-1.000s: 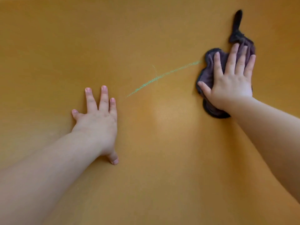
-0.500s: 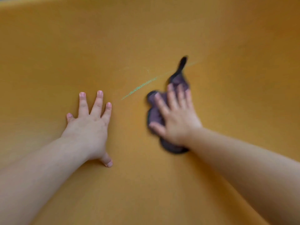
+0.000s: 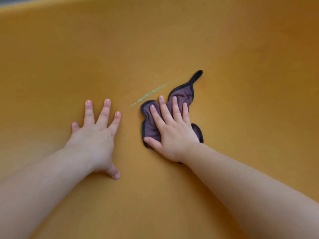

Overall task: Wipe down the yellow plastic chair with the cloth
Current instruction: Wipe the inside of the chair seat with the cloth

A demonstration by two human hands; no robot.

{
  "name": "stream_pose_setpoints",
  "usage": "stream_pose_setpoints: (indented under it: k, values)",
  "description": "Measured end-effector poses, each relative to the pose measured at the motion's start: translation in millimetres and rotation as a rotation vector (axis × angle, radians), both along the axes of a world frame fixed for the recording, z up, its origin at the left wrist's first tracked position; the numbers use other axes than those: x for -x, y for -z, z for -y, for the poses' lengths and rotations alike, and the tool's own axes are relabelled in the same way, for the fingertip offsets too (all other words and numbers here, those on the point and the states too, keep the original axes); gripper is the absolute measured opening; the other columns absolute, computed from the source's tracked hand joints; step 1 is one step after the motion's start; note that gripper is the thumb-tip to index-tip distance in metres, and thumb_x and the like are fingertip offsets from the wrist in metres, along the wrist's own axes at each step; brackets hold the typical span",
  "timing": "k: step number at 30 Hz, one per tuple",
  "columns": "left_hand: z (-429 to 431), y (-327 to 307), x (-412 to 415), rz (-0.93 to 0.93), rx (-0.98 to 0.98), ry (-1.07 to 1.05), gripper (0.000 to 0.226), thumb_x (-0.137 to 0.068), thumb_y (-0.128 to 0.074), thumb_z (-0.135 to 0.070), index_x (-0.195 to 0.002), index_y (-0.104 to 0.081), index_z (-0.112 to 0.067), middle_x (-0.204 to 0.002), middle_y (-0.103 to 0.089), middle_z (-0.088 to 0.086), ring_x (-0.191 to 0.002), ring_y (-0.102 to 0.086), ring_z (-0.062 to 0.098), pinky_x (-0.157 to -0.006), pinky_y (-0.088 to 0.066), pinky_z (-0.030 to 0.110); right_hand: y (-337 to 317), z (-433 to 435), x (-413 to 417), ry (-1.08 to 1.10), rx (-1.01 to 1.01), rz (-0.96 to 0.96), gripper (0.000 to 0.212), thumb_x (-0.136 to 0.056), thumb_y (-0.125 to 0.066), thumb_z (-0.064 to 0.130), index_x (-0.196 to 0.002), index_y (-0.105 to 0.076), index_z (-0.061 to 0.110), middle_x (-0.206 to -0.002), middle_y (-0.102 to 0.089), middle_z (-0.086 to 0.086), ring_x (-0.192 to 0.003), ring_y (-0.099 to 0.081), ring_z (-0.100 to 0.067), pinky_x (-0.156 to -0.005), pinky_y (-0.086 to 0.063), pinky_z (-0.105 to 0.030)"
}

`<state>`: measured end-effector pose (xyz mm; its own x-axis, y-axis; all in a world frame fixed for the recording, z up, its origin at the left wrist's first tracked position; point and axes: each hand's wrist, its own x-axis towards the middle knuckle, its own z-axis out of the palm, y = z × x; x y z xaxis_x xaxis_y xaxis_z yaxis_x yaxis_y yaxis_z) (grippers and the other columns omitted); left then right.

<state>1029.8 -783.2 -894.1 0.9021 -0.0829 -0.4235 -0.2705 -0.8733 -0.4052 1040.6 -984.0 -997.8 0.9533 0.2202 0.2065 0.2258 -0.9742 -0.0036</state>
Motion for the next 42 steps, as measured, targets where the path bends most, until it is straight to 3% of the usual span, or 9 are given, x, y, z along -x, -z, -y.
stream_pose_setpoints:
  k: [5, 9, 13, 18, 22, 27, 34, 40, 42]
  values:
    - [-1.6, 2.0, -1.6, 0.004, 0.013, 0.0, 0.17, -0.036, -0.078, -0.086, -0.15, 0.034, -0.026, -0.143, 0.058, 0.008, -0.142, 0.035, 0.049, -0.117, -0.025, 0.06, -14.5, 41.0, 2.6, -0.075, 0.09, 0.125, 0.071, -0.095, -0.031, 0.073, -0.157, -0.033, 0.037, -0.171, -0.001, -0.009, -0.156, 0.004, -0.041, -0.121, 0.003, -0.066]
    - [-1.4, 2.1, -1.4, -0.002, 0.01, -0.006, 0.17, -0.037, -0.079, -0.084, -0.15, 0.034, -0.027, -0.143, 0.059, 0.007, -0.141, 0.036, 0.049, -0.118, -0.024, 0.06, -8.8, 25.5, 17.4, -0.158, -0.104, 0.22, 0.07, -0.098, -0.041, 0.057, -0.153, -0.044, 0.013, -0.158, -0.036, -0.02, -0.149, -0.027, -0.041, -0.118, -0.029, -0.057]
    - [-2.3, 4.4, -2.8, -0.001, 0.011, -0.001, 0.169, -0.039, -0.079, -0.084, -0.149, 0.035, -0.026, -0.143, 0.058, 0.009, -0.14, 0.036, 0.05, -0.118, -0.023, 0.06, 5.3, 18.9, 1.4, 0.214, -0.018, 0.027, 0.096, -0.092, -0.024, 0.069, -0.16, -0.014, 0.002, -0.165, -0.004, -0.033, -0.152, 0.003, -0.052, -0.124, -0.005, -0.061]
    - [-1.0, 7.0, -5.0, -0.021, 0.021, -0.013, 0.169, -0.043, -0.083, -0.078, -0.149, 0.036, -0.023, -0.143, 0.058, 0.011, -0.139, 0.036, 0.053, -0.119, -0.021, 0.062, -36.2, 52.3, -74.6, 0.64, -0.256, 0.216, 0.103, -0.093, -0.024, 0.075, -0.16, -0.002, 0.0, -0.163, 0.008, -0.035, -0.15, 0.01, -0.056, -0.122, 0.003, -0.065]
    - [-1.9, 7.7, -5.7, -0.016, 0.036, -0.005, 0.169, -0.042, -0.084, -0.078, -0.15, 0.034, -0.023, -0.143, 0.058, 0.01, -0.139, 0.036, 0.053, -0.12, -0.021, 0.061, -30.2, 0.2, -80.8, 0.39, -0.269, 0.266, 0.096, -0.095, -0.028, 0.069, -0.161, -0.003, 0.003, -0.165, 0.008, -0.031, -0.152, 0.01, -0.052, -0.123, 0.001, -0.062]
    - [-1.7, 8.6, -5.9, -0.011, 0.043, -0.006, 0.167, -0.043, -0.084, -0.076, -0.151, 0.033, -0.024, -0.144, 0.057, 0.01, -0.139, 0.036, 0.052, -0.12, -0.018, 0.061, -5.1, 12.2, -41.9, -0.273, 0.087, 0.194, 0.092, -0.093, -0.035, 0.072, -0.163, -0.012, 0.017, -0.17, 0.0, -0.015, -0.155, 0.01, -0.041, -0.124, -0.002, -0.057]
    - [-5.2, 10.2, -5.9, -0.023, 0.055, 0.005, 0.166, -0.045, -0.084, -0.075, -0.15, 0.033, -0.025, -0.143, 0.058, 0.009, -0.138, 0.038, 0.052, -0.12, -0.017, 0.062, -47.4, 53.8, -91.2, 0.5, -0.162, 0.315, 0.097, -0.093, -0.027, 0.075, -0.162, -0.002, 0.012, -0.168, 0.008, -0.023, -0.151, 0.007, -0.054, -0.12, 0.002, -0.07]
    - [-2.4, 10.9, -6.9, -0.024, 0.044, -0.007, 0.166, -0.046, -0.086, -0.073, -0.15, 0.033, -0.022, -0.141, 0.059, 0.011, -0.137, 0.039, 0.053, -0.12, -0.015, 0.063, -5.9, 0.3, -48.7, -0.349, 0.114, 0.19, 0.083, -0.094, -0.033, 0.07, -0.163, -0.012, 0.029, -0.171, -0.001, -0.006, -0.156, 0.006, -0.039, -0.123, -0.003, -0.058]
    - [-0.4, 10.0, -7.4, -0.037, 0.035, -0.008, 0.166, -0.047, -0.086, -0.072, -0.15, 0.034, -0.021, -0.14, 0.06, 0.012, -0.136, 0.039, 0.054, -0.12, -0.014, 0.063, -23.6, 34.4, -71.7, -0.314, 0.167, 0.279, 0.086, -0.092, -0.037, 0.073, -0.162, -0.018, 0.026, -0.171, -0.01, -0.009, -0.155, -0.004, -0.044, -0.121, -0.011, -0.058]
